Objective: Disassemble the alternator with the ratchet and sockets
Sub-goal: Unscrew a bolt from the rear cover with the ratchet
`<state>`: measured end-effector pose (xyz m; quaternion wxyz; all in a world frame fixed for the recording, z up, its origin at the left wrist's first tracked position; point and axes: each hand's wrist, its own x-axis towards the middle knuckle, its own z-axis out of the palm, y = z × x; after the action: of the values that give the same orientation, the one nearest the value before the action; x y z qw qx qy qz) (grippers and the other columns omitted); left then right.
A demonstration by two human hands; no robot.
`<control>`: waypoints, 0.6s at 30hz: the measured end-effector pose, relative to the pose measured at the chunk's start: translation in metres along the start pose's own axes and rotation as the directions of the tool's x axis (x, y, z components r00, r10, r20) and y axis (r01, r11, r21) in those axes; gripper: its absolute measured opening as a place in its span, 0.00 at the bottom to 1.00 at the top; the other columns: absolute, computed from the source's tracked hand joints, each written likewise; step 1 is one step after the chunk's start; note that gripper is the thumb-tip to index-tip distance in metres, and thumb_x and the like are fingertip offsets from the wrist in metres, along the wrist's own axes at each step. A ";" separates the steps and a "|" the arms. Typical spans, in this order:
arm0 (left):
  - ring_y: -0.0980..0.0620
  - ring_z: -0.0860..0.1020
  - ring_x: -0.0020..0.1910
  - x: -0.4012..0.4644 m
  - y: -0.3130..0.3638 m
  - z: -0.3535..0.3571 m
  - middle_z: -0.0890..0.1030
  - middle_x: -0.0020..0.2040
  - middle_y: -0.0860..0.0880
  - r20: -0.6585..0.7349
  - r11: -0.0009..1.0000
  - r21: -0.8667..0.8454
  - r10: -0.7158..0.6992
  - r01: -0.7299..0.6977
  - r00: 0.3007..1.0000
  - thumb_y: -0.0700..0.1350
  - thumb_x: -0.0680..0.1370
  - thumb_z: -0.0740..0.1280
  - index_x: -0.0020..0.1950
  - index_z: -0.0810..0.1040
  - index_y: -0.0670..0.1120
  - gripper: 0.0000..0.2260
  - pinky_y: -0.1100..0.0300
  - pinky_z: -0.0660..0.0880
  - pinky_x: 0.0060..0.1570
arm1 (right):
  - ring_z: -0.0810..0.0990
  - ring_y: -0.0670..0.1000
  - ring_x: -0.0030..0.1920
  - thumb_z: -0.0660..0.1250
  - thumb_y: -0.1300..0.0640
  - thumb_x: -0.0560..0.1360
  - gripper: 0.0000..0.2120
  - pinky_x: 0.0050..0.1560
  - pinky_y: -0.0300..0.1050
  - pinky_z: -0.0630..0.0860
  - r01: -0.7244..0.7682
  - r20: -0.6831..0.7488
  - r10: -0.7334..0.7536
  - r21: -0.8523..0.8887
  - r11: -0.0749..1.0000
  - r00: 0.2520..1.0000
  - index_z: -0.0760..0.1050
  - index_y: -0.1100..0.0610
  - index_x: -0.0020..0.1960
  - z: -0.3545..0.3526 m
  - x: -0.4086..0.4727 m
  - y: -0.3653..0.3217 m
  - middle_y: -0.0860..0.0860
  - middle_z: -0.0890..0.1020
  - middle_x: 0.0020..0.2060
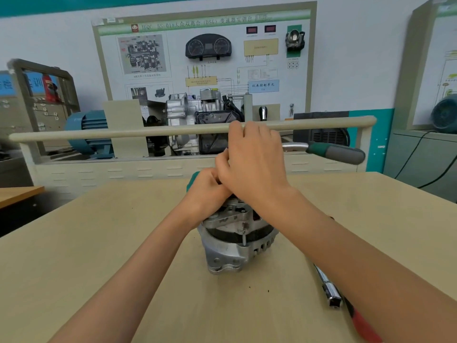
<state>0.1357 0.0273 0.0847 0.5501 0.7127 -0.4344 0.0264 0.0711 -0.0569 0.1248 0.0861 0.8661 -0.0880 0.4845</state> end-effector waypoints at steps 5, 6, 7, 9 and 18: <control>0.66 0.76 0.26 -0.001 0.003 0.001 0.80 0.26 0.57 0.052 0.998 -0.038 0.051 -0.049 0.997 0.31 0.76 0.62 0.27 0.81 0.57 0.25 0.75 0.68 0.28 | 0.70 0.57 0.57 0.57 0.52 0.70 0.22 0.62 0.50 0.58 -0.143 -0.141 0.138 -0.029 0.989 0.980 0.71 0.62 0.60 0.005 -0.022 0.006 0.57 0.74 0.53; 0.65 0.76 0.26 -0.001 0.002 0.001 0.80 0.26 0.58 0.057 0.998 -0.036 0.053 -0.051 0.997 0.31 0.76 0.62 0.27 0.81 0.56 0.26 0.75 0.68 0.28 | 0.70 0.58 0.57 0.58 0.52 0.70 0.23 0.64 0.53 0.58 -0.190 -0.152 0.184 -0.024 0.982 0.971 0.71 0.63 0.60 0.006 -0.023 0.004 0.57 0.75 0.52; 0.65 0.75 0.25 0.000 0.001 0.001 0.79 0.24 0.57 0.049 0.998 -0.039 0.049 -0.047 0.998 0.30 0.75 0.61 0.26 0.81 0.54 0.25 0.75 0.68 0.27 | 0.71 0.58 0.57 0.59 0.52 0.69 0.22 0.66 0.54 0.57 -0.231 -0.154 0.229 0.007 0.973 0.961 0.72 0.63 0.59 0.007 -0.022 0.000 0.58 0.75 0.51; 0.64 0.72 0.23 0.001 -0.001 0.001 0.77 0.23 0.57 0.024 0.998 -0.049 0.041 -0.040 0.999 0.29 0.75 0.60 0.28 0.78 0.49 0.21 0.73 0.67 0.26 | 0.71 0.58 0.54 0.58 0.52 0.69 0.19 0.66 0.54 0.56 -0.297 -0.147 0.307 0.081 0.951 0.940 0.72 0.62 0.54 0.009 -0.019 -0.007 0.57 0.74 0.49; 0.66 0.78 0.31 0.001 0.001 0.001 0.81 0.30 0.59 0.077 0.993 -0.082 0.089 -0.082 0.993 0.36 0.77 0.64 0.32 0.82 0.57 0.20 0.74 0.70 0.32 | 0.68 0.50 0.34 0.57 0.57 0.69 0.11 0.49 0.44 0.62 -0.071 -0.217 0.304 0.697 0.714 0.928 0.69 0.61 0.31 0.011 0.005 -0.004 0.51 0.71 0.28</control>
<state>0.1353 0.0258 0.0858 0.5581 0.6718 -0.4871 0.0042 0.0838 -0.0562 0.1229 -0.2727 0.7344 0.0209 0.6212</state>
